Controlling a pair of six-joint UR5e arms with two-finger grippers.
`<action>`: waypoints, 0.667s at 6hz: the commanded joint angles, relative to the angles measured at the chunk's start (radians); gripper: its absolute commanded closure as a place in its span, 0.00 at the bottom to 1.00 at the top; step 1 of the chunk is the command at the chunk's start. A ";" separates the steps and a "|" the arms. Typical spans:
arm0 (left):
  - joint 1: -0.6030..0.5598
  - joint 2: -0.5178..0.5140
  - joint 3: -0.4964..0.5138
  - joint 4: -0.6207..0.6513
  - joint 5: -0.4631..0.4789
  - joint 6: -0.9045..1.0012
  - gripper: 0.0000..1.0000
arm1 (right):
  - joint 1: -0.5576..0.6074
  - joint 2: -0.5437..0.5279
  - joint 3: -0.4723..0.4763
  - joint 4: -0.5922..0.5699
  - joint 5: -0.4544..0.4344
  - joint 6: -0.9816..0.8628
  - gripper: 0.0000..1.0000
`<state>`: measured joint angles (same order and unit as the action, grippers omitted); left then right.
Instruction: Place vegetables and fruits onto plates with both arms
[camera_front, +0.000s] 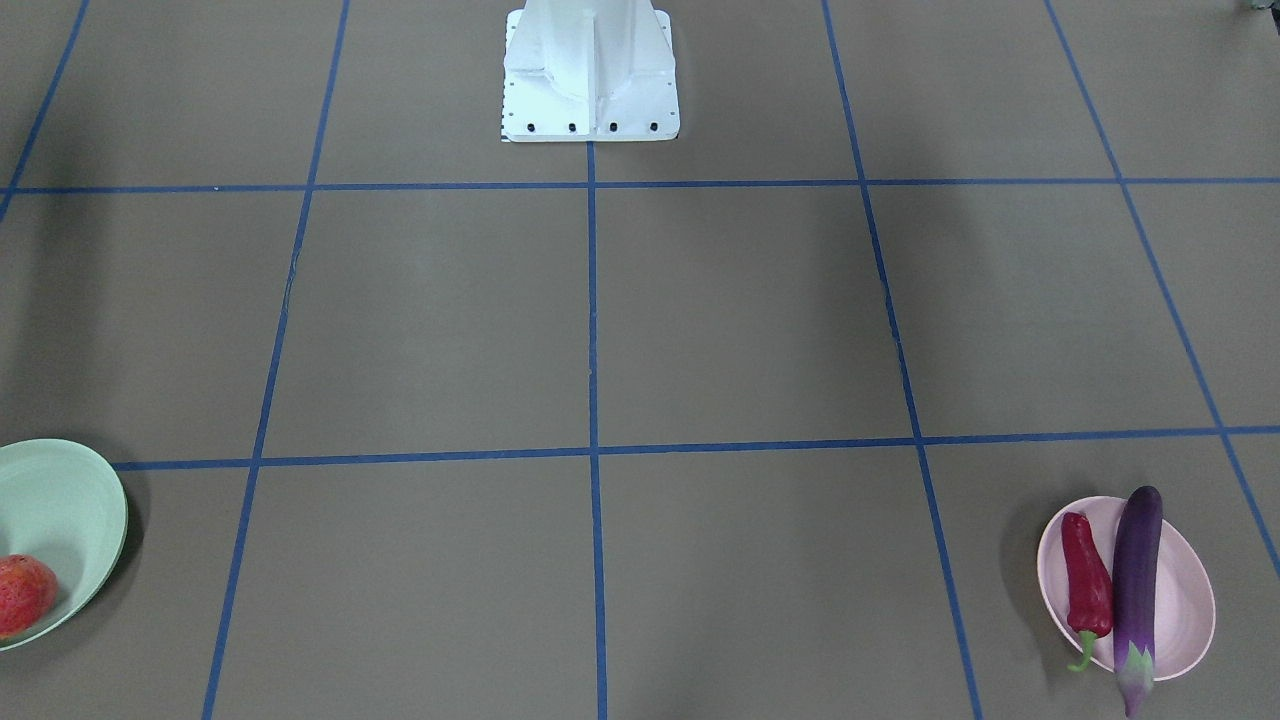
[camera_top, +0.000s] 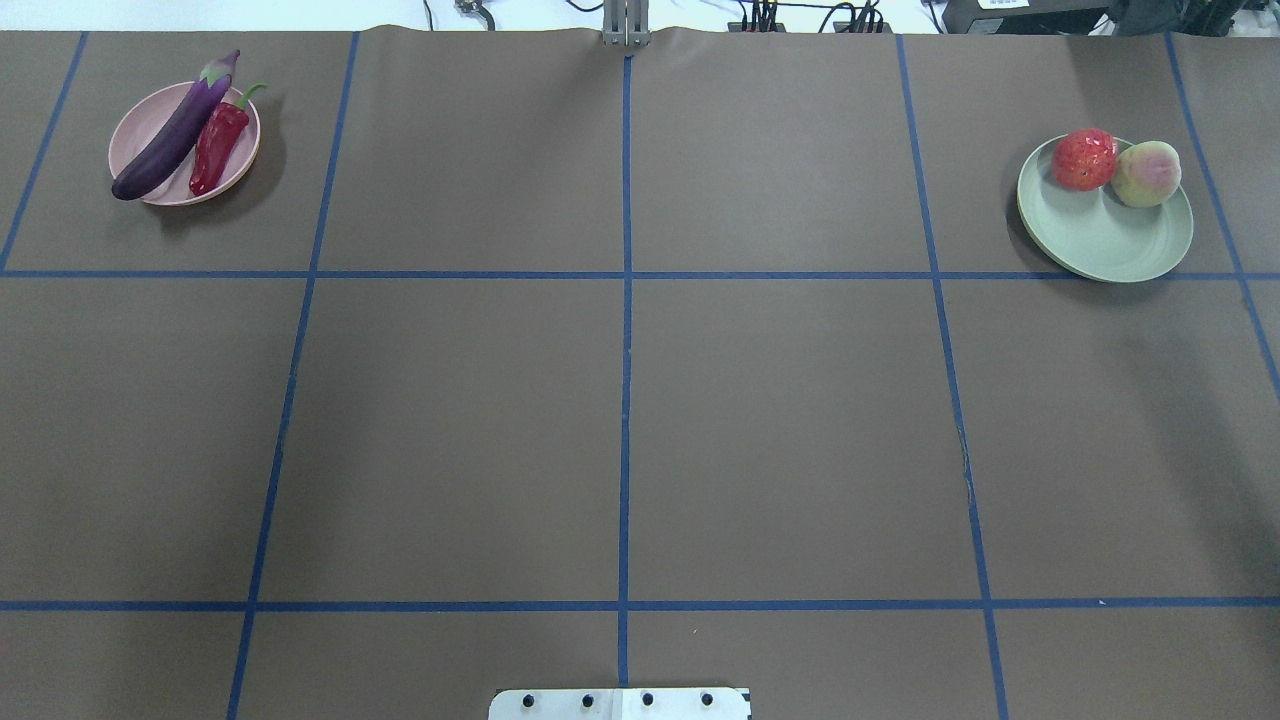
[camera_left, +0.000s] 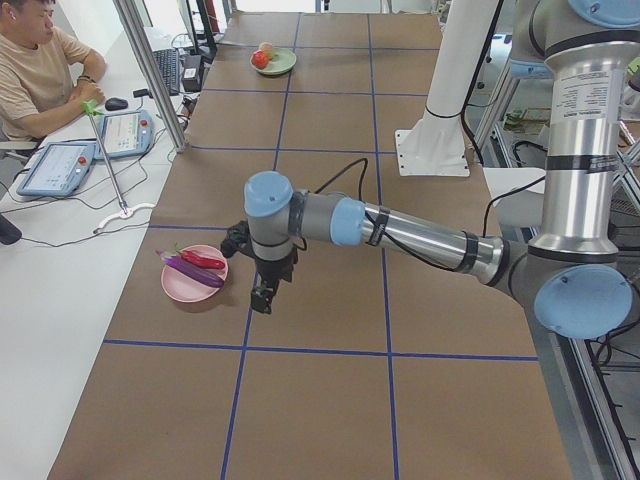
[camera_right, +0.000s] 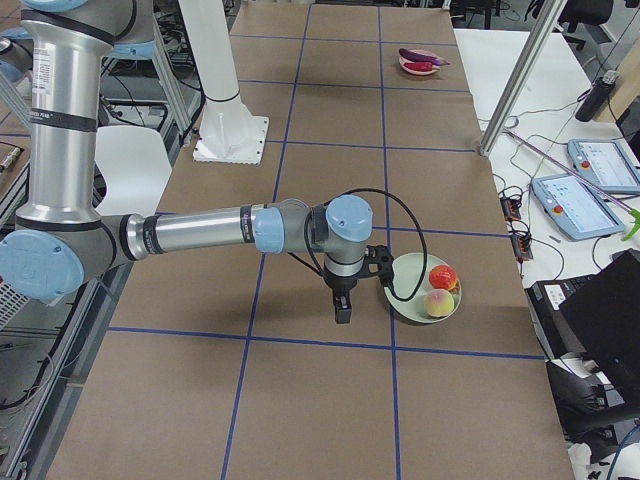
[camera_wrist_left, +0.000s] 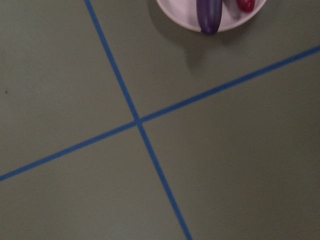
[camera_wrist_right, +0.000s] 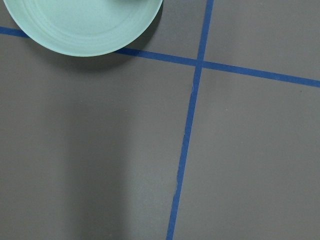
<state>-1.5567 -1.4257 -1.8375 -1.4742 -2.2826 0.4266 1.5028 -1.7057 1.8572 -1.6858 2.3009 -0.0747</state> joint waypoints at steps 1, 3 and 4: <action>-0.028 0.108 0.004 -0.112 -0.055 -0.035 0.00 | 0.000 0.000 -0.001 0.000 0.000 0.000 0.00; -0.029 0.107 0.018 -0.106 -0.054 -0.049 0.00 | -0.001 0.001 0.000 0.000 0.000 0.001 0.00; -0.029 0.103 0.059 -0.115 -0.058 -0.046 0.00 | -0.001 0.001 0.000 0.000 -0.001 0.001 0.00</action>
<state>-1.5854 -1.3209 -1.8076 -1.5841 -2.3376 0.3816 1.5019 -1.7047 1.8575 -1.6859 2.3005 -0.0737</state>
